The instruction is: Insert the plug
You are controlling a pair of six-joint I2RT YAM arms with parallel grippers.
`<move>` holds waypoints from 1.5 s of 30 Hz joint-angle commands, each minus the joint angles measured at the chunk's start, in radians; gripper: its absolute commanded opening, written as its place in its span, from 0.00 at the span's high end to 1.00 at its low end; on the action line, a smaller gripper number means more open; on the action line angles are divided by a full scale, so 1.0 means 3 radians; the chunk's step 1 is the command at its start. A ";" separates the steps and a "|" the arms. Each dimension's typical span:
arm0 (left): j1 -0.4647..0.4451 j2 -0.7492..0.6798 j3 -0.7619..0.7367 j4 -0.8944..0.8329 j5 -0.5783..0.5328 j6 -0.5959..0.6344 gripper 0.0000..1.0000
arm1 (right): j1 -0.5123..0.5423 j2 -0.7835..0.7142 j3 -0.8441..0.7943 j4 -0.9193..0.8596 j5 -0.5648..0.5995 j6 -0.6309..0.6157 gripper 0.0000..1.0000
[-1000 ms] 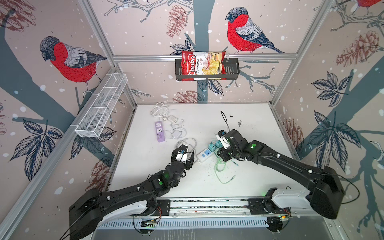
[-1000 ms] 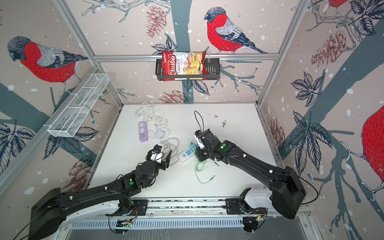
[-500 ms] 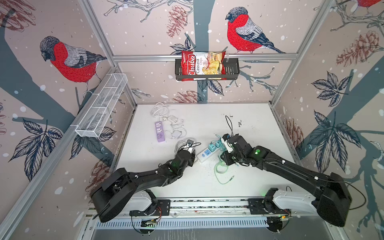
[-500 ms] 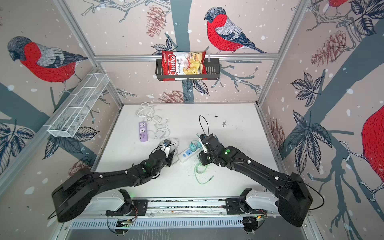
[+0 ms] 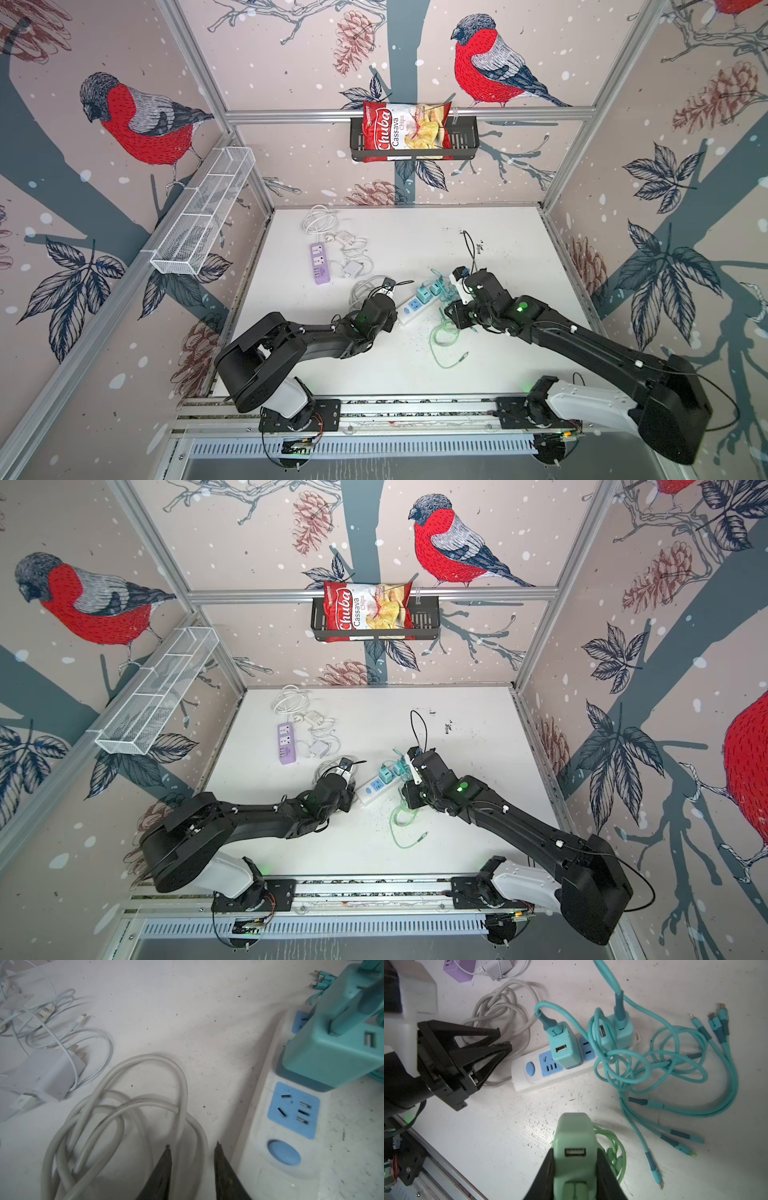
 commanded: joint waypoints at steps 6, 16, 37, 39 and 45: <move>0.0003 0.0263 0.0107 -0.0028 0.0142 -0.0141 0.67 | -0.0094 0.0350 0.0025 0.0316 -0.0263 0.0125 0.87; -0.0016 0.0409 0.0191 -0.0044 0.0463 -0.0242 0.69 | -0.0400 0.0890 0.0186 0.0413 -0.0392 0.0012 0.89; -0.0431 0.1219 0.1087 0.0045 0.0946 -0.0362 0.72 | -0.1262 0.1779 0.0967 0.0252 -0.0465 -0.0450 0.92; -0.0451 0.1267 0.1166 0.0056 0.0975 -0.0351 0.72 | -0.1264 0.1819 0.1054 0.0174 -0.0407 -0.0463 0.92; -0.0457 0.1252 0.1191 0.0064 0.0975 -0.0322 0.72 | -0.1256 0.1551 0.0941 -0.0010 -0.0198 -0.0413 0.92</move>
